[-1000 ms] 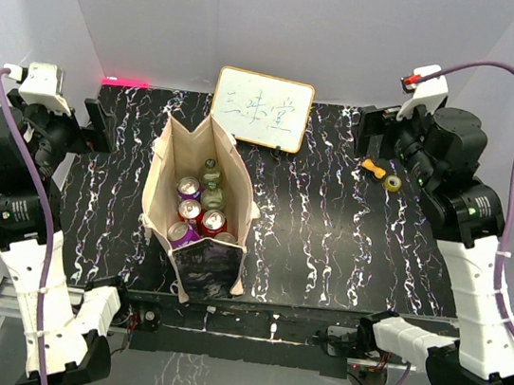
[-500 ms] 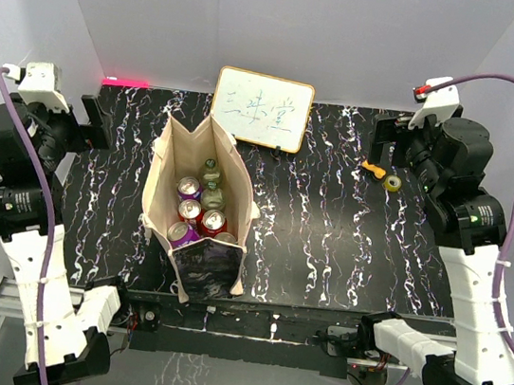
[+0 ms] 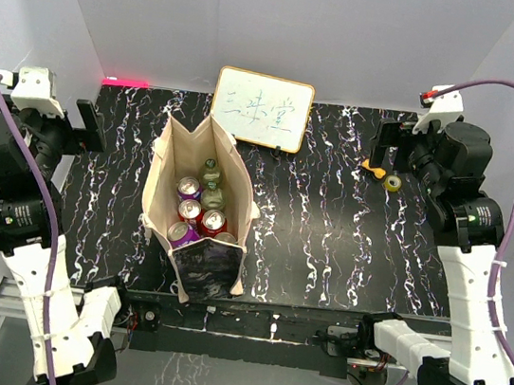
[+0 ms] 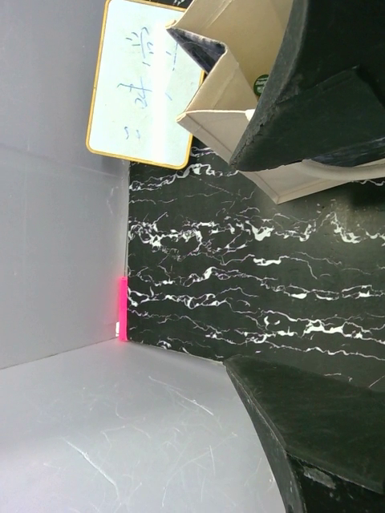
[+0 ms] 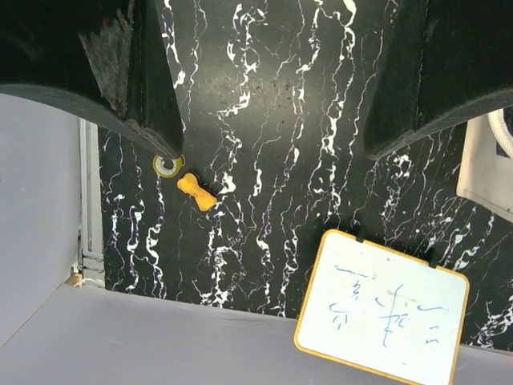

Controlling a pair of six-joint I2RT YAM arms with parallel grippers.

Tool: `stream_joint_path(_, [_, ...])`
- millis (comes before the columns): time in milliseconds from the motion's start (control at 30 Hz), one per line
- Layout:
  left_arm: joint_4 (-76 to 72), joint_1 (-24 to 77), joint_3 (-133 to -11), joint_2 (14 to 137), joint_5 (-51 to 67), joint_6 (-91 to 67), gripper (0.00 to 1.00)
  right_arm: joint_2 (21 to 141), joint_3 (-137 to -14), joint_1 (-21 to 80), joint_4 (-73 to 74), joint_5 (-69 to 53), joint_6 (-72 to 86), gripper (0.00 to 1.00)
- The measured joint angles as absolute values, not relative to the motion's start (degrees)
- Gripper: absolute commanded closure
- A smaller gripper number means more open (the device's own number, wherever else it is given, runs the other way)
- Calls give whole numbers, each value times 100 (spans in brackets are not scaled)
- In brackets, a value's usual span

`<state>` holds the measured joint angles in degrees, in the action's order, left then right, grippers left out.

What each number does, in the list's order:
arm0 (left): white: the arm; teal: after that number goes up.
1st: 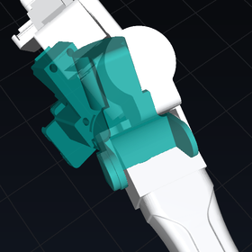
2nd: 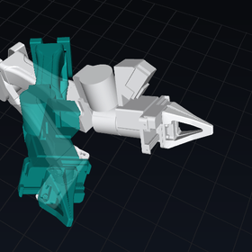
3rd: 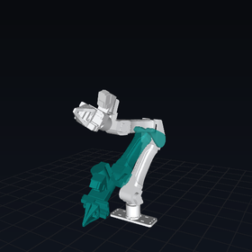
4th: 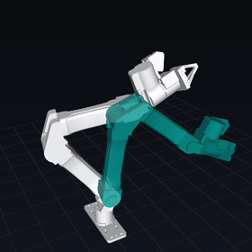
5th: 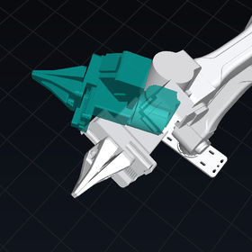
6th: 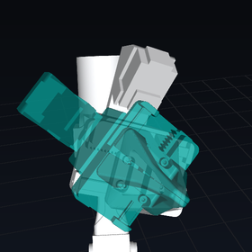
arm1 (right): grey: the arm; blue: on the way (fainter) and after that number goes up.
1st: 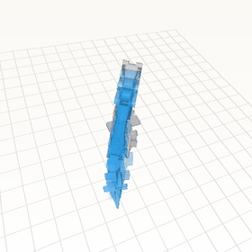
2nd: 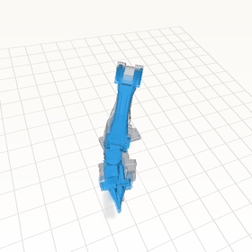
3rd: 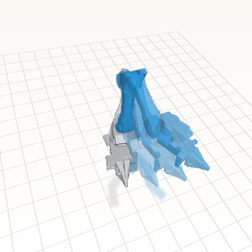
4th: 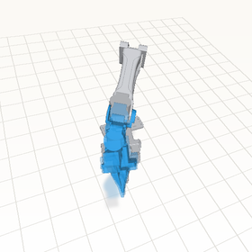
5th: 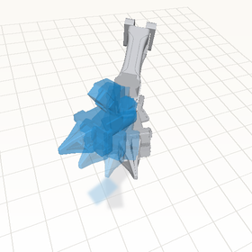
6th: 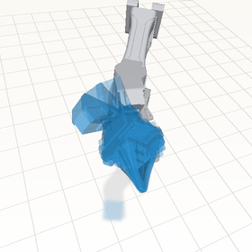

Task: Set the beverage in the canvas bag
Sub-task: Reset both arms

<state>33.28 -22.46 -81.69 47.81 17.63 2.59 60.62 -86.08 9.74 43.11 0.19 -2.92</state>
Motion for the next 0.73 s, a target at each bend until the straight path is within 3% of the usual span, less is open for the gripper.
stream_joint_path(733, [3120, -2471, -7926, 4766, 1782, 233, 3, 5833, -8447, 875, 4305, 67, -336, 1])
